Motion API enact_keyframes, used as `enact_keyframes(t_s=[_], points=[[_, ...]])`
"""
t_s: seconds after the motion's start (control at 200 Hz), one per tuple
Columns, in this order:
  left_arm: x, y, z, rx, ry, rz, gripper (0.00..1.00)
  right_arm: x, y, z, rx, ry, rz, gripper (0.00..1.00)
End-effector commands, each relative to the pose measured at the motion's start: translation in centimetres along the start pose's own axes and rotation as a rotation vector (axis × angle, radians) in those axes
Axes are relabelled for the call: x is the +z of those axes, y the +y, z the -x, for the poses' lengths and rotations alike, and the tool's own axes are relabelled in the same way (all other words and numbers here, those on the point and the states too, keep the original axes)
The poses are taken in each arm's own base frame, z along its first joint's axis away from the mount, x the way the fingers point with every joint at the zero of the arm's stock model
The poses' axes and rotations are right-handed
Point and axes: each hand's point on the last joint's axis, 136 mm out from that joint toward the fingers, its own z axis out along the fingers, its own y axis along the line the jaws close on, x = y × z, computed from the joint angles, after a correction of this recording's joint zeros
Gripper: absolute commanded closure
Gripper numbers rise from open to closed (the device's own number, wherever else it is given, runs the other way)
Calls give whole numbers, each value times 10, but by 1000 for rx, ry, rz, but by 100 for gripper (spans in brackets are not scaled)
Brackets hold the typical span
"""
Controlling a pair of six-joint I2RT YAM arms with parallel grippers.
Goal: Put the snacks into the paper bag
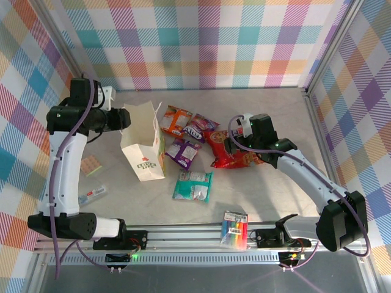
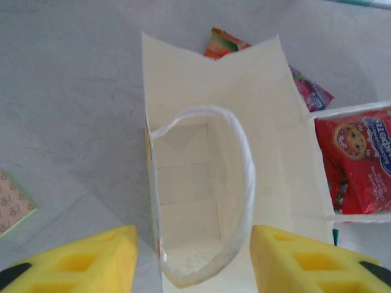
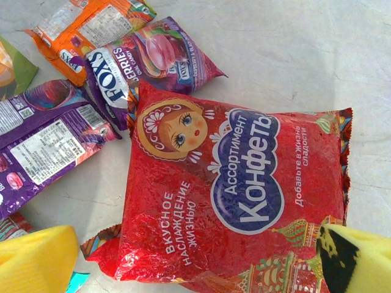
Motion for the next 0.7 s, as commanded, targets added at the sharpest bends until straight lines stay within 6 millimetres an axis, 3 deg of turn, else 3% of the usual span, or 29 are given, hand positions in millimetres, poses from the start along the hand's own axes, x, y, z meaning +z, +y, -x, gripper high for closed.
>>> enact_keyframes(t_s=[0.0,0.265,0.56,0.695], points=[[7,0,12,-43,-8,-18,54,-8,0,6,-19,-16,-9,1],[15,17,5,-70,7,25,58,-11,-5,5,-25,-10,-38,1],[12,37,-9,-127,5,45,74,-9,-5,2,-12,5,-43,1],[18,38,-18,-135,17,26,74,-8,-17,-5,3,41,-110,1]])
